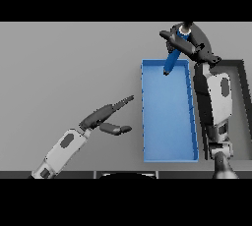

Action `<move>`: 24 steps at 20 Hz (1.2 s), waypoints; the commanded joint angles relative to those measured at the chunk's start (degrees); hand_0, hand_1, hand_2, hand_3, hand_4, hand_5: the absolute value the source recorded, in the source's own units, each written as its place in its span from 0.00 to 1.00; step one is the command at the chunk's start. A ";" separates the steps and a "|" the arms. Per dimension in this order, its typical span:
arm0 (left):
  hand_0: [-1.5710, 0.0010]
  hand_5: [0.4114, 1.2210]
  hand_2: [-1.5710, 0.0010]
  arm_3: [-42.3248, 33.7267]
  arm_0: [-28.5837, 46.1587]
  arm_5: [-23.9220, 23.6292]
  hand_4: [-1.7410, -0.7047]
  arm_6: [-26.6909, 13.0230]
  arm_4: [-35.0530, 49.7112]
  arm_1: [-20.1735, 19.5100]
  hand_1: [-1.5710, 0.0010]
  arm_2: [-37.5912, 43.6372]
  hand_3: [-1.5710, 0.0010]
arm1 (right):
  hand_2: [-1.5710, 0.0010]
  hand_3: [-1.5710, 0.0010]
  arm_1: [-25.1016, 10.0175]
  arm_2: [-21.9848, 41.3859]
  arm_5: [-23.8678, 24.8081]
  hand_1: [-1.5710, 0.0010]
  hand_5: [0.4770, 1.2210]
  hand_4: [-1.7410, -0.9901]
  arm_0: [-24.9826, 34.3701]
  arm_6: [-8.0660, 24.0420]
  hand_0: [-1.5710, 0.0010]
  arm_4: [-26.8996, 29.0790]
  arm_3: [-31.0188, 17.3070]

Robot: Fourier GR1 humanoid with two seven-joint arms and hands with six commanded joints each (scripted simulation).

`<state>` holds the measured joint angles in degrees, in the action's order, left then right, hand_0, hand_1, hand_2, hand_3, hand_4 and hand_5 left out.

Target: Pick up the blue pipe and place it into the blue bin.

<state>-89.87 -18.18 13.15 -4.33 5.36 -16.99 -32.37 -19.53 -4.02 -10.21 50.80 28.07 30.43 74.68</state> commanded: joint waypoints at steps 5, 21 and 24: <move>1.00 0.07 1.00 -1.29 0.74 0.85 0.88 0.28 0.74 -0.86 1.00 -0.18 1.00 | 0.00 0.00 -0.56 1.32 4.12 0.00 1.00 0.32 -9.98 4.67 0.00 -2.40 1.58; 1.00 0.08 1.00 -1.81 1.44 0.25 0.88 0.12 -0.16 -0.55 1.00 -0.94 1.00 | 0.65 0.79 -19.98 39.57 26.07 0.64 0.95 0.58 -16.41 6.85 0.62 24.83 -2.35; 1.00 0.08 1.00 -1.66 1.68 -0.08 0.88 -0.12 -0.42 -0.30 1.00 -1.12 1.00 | 0.82 0.89 -23.26 44.13 20.29 0.82 0.76 0.70 -14.81 6.87 0.80 21.60 -0.21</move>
<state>-91.53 -16.51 13.05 -4.46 4.94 -17.30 -33.48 -42.81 40.11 9.89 36.03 34.94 52.01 74.51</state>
